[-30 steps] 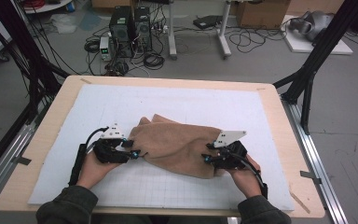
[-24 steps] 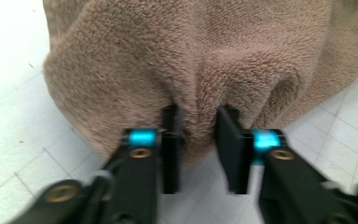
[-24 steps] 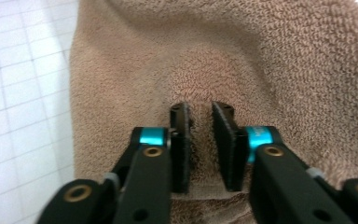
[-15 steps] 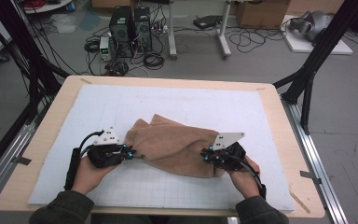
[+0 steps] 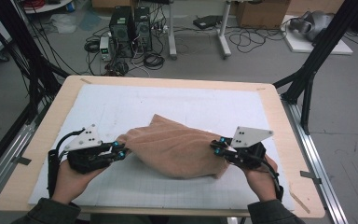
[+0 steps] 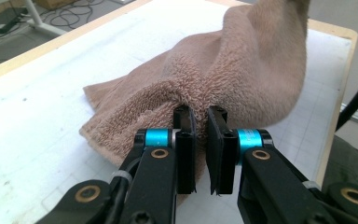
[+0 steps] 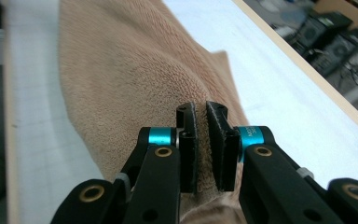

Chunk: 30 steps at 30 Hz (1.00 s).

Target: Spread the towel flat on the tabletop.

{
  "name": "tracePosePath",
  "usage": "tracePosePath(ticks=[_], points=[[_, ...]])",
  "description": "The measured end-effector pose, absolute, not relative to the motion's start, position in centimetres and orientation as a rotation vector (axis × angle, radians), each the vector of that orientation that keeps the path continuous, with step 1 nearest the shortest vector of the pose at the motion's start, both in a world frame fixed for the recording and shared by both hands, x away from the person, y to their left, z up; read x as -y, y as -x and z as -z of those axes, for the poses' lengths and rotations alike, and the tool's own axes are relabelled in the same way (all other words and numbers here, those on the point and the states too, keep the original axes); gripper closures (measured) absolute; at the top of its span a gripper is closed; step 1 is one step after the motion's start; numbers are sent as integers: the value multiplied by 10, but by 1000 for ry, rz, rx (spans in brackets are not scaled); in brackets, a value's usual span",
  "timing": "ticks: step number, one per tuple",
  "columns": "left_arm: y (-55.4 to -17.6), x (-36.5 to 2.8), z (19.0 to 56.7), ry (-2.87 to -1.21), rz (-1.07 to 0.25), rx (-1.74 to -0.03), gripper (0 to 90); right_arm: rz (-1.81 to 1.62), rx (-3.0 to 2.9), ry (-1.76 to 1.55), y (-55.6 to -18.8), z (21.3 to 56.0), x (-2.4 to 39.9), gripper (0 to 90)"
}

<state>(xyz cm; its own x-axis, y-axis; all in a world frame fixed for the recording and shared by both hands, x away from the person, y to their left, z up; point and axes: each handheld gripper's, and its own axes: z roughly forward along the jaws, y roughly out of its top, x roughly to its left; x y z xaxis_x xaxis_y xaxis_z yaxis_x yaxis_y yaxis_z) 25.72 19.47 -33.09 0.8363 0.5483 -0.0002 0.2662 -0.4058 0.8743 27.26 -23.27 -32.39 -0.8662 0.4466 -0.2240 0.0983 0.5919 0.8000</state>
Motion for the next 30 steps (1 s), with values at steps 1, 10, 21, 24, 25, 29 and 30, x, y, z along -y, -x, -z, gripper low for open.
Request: tracePosePath(ticks=[1, 10, 21, 24, 25, 29, 30], points=[[-263, -191, 333, -2012, -348, -611, 822, -1170, -2421, -455, -275, 325, 235, 832], [-350, -154, 386, -2099, -294, -778, 816, -1093, -2497, -709, -321, 382, 255, 832], [-374, -153, 402, -2091, -340, -891, 645, -1091, -2514, -774, -339, 399, 257, 823], [-364, -163, 392, -2075, -352, -859, 591, -1096, -2510, -755, -334, 394, 257, 823], [-360, -166, 388, -2072, -368, -854, 574, -1091, -2510, -747, -333, 393, 257, 822], [-344, -179, 378, -2082, -350, -799, 531, -1084, -2507, -723, -328, 387, 255, 820], [-342, -180, 378, -2091, -344, -784, 531, -1083, -2508, -721, -327, 387, 254, 818]])
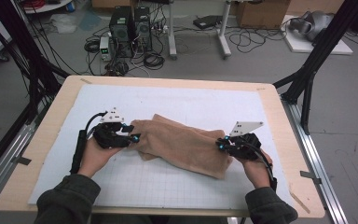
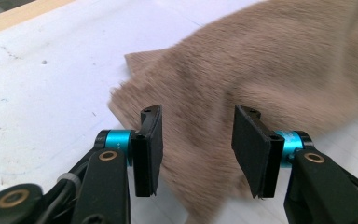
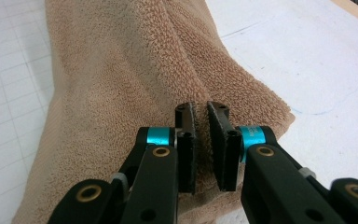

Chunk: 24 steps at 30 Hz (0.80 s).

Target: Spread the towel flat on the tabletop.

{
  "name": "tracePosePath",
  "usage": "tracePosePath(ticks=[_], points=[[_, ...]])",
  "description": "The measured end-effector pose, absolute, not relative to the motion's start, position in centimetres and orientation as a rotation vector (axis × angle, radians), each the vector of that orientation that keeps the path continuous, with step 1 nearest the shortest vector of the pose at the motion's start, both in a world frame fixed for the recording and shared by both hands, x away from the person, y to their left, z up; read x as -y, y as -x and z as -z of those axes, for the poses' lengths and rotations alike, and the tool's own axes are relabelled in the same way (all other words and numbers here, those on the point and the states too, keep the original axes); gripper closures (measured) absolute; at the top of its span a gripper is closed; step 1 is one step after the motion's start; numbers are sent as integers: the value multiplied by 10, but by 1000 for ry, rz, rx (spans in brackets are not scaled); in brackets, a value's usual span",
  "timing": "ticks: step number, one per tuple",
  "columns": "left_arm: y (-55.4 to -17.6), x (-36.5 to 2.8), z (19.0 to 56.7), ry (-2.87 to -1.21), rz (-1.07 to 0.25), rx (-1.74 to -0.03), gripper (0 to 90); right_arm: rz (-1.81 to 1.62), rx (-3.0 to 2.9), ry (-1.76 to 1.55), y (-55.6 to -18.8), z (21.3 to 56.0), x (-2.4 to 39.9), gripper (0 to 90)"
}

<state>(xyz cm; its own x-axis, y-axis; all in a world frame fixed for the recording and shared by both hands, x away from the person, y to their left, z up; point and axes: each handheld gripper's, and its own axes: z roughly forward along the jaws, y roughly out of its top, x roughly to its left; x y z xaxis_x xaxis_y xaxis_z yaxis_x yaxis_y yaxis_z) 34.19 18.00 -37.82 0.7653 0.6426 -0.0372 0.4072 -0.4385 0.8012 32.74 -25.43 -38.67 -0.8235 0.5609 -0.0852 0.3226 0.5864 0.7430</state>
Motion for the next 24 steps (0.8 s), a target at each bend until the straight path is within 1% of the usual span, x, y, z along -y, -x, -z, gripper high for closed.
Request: tracePosePath(ticks=[3, 6, 11, 12, 15, 19, 21, 24], points=[[-339, -177, 383, -2132, -310, -750, 522, -1081, -2508, -725, -328, 387, 253, 811], [-344, -169, 395, -2181, -281, -744, 514, -1082, -2517, -728, -329, 390, 250, 807], [-356, -156, 416, -2235, -251, -766, 544, -1080, -2529, -731, -332, 396, 247, 804], [-358, -153, 420, -2240, -248, -770, 561, -1080, -2532, -733, -333, 397, 247, 804], [-360, -149, 423, -2239, -259, -771, 652, -1083, -2537, -733, -335, 398, 246, 804], [-357, -153, 419, -2241, -256, -757, 794, -1093, -2536, -737, -335, 399, 248, 804], [-355, -155, 416, -2235, -259, -759, 815, -1092, -2539, -733, -334, 399, 248, 804], [-348, -158, 409, -2234, -273, -743, 821, -1098, -2536, -723, -332, 397, 248, 806]])
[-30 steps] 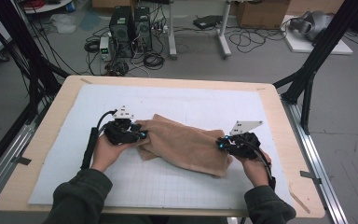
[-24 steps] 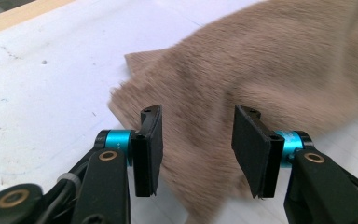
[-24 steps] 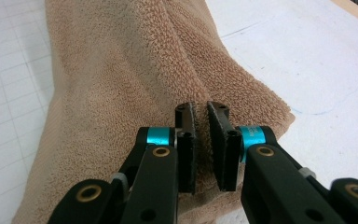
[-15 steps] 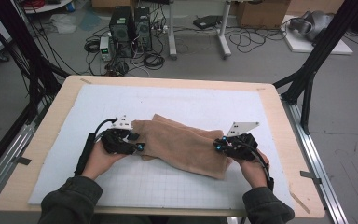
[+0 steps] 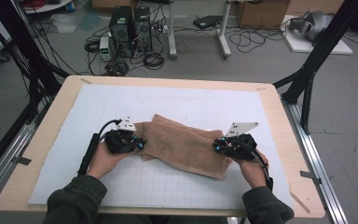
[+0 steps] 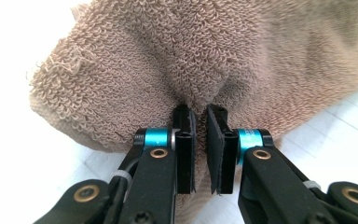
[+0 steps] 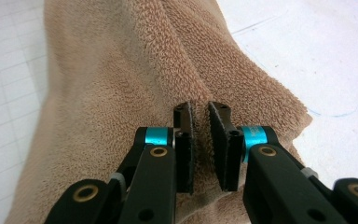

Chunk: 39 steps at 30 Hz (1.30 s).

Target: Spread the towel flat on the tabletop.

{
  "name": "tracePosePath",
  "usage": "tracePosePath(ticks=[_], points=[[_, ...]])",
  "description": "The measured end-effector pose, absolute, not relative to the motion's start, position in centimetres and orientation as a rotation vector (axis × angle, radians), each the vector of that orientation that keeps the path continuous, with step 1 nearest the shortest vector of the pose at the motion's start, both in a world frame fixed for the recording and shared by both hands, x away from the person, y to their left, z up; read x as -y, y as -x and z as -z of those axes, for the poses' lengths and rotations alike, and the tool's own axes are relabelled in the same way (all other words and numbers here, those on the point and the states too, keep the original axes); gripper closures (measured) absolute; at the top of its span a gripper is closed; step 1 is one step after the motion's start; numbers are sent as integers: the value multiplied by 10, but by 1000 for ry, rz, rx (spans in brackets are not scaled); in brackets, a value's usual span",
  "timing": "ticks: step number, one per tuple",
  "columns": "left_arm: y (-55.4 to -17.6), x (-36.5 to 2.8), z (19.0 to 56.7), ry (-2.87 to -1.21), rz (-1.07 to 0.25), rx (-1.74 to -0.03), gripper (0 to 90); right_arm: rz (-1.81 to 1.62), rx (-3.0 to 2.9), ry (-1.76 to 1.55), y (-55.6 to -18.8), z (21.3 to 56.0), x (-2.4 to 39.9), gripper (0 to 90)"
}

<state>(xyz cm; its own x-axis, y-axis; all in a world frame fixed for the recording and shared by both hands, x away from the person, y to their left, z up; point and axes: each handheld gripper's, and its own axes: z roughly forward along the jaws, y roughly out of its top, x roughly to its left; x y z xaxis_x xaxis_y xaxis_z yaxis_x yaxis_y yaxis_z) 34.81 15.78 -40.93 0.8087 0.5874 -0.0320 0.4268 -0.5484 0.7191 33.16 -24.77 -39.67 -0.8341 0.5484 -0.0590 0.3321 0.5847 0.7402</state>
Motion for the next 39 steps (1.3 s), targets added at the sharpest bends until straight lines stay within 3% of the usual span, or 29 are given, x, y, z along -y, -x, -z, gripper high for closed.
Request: tracePosePath(ticks=[16, 27, 31, 35, 39], points=[[-281, -186, 370, -2157, -345, -628, 822, -1182, -2513, -578, -296, 366, 241, 819], [-200, -212, 346, -2097, -325, -534, 821, -1246, -2554, -345, -233, 337, 232, 828], [-187, -216, 342, -2097, -326, -513, 651, -1375, -2566, -303, -219, 326, 238, 739], [-202, -215, 350, -2097, -335, -540, 580, -1316, -2581, -325, -228, 332, 233, 702], [-231, -205, 371, -2122, -368, -554, 552, -1231, -2615, -395, -250, 359, 226, 649]])
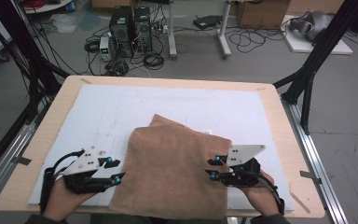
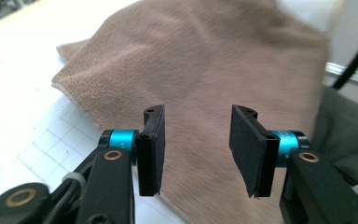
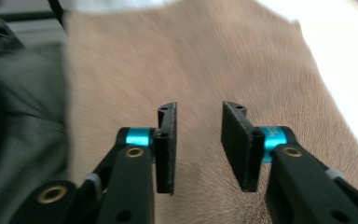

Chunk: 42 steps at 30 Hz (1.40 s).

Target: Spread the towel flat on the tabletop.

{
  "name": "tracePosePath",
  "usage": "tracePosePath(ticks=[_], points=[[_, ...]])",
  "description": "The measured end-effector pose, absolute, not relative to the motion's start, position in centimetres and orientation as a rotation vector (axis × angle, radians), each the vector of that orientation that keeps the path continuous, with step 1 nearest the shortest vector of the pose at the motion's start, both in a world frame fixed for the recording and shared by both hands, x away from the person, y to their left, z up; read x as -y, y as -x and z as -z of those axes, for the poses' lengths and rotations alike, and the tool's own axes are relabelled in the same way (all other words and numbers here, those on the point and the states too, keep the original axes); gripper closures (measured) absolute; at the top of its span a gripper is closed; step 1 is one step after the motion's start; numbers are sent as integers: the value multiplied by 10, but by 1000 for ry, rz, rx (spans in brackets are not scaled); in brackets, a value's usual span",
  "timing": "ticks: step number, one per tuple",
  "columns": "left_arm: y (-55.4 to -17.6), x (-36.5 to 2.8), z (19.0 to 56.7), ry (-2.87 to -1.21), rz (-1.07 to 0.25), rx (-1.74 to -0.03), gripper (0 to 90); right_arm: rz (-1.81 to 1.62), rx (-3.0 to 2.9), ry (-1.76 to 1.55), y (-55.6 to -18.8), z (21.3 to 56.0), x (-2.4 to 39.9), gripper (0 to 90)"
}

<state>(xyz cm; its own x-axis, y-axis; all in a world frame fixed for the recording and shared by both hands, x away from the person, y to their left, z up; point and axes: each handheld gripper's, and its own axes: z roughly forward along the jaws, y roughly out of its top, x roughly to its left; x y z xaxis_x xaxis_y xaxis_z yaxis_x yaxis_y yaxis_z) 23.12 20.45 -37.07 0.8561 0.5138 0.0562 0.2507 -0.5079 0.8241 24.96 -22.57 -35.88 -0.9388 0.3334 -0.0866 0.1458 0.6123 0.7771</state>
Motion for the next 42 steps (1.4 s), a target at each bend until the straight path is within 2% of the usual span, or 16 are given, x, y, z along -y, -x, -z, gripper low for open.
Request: tracePosePath(ticks=[5, 8, 11, 16, 18, 23, 25, 31, 32, 34, 36, 40, 42], points=[[-273, -185, 401, -2164, -341, -610, 525, -1168, -2623, -521, -276, 395, 224, 623], [-292, -176, 420, -2177, -302, -648, 548, -1148, -2641, -554, -287, 410, 221, 638], [-301, -164, 440, -2264, -280, -635, 643, -1122, -2671, -576, -294, 424, 218, 706], [-300, -168, 442, -2215, -256, -678, 804, -1174, -2674, -588, -297, 431, 220, 783], [-298, -167, 441, -2228, -271, -672, 841, -1168, -2669, -582, -296, 429, 220, 798], [-293, -169, 438, -2233, -272, -668, 861, -1169, -2661, -547, -288, 421, 217, 813], [-290, -171, 437, -2235, -280, -661, 862, -1165, -2662, -530, -285, 418, 216, 848], [-275, -179, 433, -2225, -297, -639, 863, -1137, -2695, -464, -275, 416, 208, 851], [-272, -181, 433, -2230, -298, -638, 863, -1129, -2706, -463, -274, 417, 207, 836], [-268, -184, 432, -2228, -300, -634, 864, -1168, -2725, -495, -274, 422, 206, 717], [-263, -186, 432, -2228, -305, -632, 863, -1165, -2762, -503, -274, 427, 204, 717], [-259, -186, 437, -2230, -291, -644, 864, -1111, -2786, -454, -272, 433, 195, 851], [-255, -189, 437, -2214, -291, -646, 864, -1096, -2795, -404, -269, 431, 191, 871]])
